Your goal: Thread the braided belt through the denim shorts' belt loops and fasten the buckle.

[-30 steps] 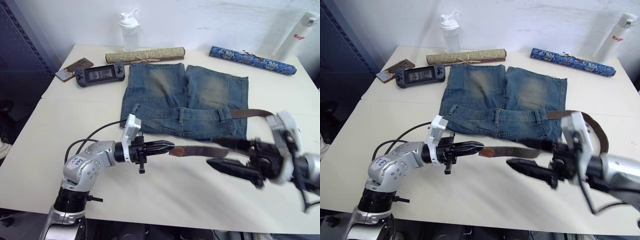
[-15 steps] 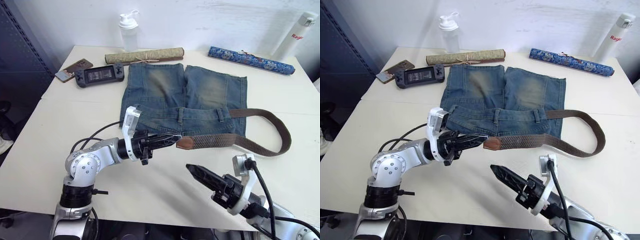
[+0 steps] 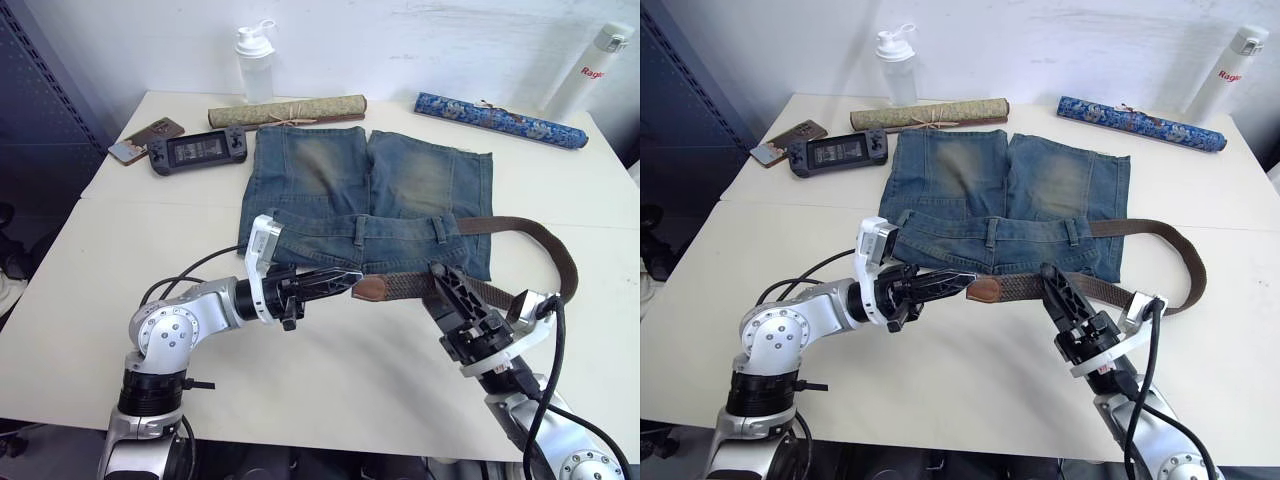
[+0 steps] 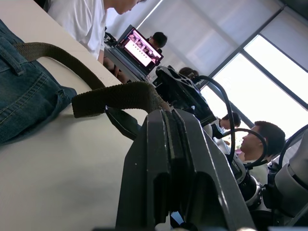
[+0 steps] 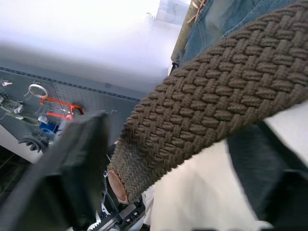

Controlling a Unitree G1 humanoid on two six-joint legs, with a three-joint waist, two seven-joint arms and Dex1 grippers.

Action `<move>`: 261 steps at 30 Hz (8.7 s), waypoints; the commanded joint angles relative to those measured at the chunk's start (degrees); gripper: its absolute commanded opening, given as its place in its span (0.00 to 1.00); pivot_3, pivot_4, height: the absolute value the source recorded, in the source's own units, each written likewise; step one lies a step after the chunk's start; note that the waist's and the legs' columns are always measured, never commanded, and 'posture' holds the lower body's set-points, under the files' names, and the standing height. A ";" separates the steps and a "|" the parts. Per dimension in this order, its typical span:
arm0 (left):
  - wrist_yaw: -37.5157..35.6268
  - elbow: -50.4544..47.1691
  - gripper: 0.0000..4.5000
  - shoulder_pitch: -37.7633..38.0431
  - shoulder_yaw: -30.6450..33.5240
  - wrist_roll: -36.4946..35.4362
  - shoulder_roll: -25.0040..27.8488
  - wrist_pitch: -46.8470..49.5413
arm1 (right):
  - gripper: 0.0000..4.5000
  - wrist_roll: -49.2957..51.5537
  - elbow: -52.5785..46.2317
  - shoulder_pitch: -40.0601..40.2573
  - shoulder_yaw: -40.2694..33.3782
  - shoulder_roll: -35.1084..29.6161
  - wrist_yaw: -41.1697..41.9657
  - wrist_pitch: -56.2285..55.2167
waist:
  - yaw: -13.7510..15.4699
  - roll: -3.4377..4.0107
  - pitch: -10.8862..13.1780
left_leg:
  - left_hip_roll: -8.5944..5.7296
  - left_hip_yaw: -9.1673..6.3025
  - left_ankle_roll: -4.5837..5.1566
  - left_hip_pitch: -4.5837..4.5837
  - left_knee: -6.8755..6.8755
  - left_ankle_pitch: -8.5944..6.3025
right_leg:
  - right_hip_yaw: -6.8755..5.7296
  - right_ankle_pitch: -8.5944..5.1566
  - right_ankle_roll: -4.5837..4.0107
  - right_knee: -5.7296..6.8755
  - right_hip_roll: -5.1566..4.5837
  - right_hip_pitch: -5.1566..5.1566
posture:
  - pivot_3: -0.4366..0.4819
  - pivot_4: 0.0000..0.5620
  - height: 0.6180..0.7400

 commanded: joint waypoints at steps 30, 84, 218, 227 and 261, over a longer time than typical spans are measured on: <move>3.69 31.71 0.77 -11.52 -26.54 70.65 9.51 -72.90 | 0.00 6.36 1.18 -2.01 -15.12 -2.05 0.99 -4.99 | 0.50 0.11 0.04 | 0.00 0.62 0.13 -0.29 -0.14 -0.09 | 0.02 0.01 0.00 0.20 -0.11 -0.75 | 0.48 0.27 0.82; -11.33 -12.50 0.67 22.79 3.83 22.41 25.37 -39.64 | 0.00 7.12 2.75 -2.19 -19.04 -16.97 -5.34 2.23 | -1.30 0.37 0.03 | 0.09 0.89 0.16 -0.03 -0.08 -0.14 | 0.65 0.04 0.01 0.40 -0.55 -0.73 | 0.48 0.27 0.82; 11.47 29.96 0.03 -3.15 -26.06 87.88 8.06 -102.18 | 0.95 3.38 1.09 -5.54 -12.25 -17.43 -16.10 13.05 | -1.23 0.28 -1.17 | 0.92 1.70 0.19 0.05 0.21 -0.53 | 1.41 0.14 -0.16 0.31 0.36 -0.94 | 0.48 0.27 0.82; 11.19 29.78 0.03 -3.35 -26.43 87.42 7.86 -101.92 | 0.95 -18.93 -8.80 1.90 -8.49 -31.01 -3.49 18.71 | -1.24 0.24 -1.25 | 1.06 1.71 0.38 0.13 0.24 -0.73 | 1.40 0.13 -0.18 0.23 0.37 -0.88 | 0.48 0.27 0.82; 14.81 19.33 0.03 -3.32 -23.45 92.91 9.09 -96.16 | 0.02 -62.78 9.94 -11.45 -6.08 -30.41 4.26 22.39 | 0.01 0.09 -1.23 | 0.95 1.78 0.38 -0.12 0.96 -0.94 | 1.31 0.17 -0.10 0.27 0.40 -0.85 | 0.48 0.27 0.82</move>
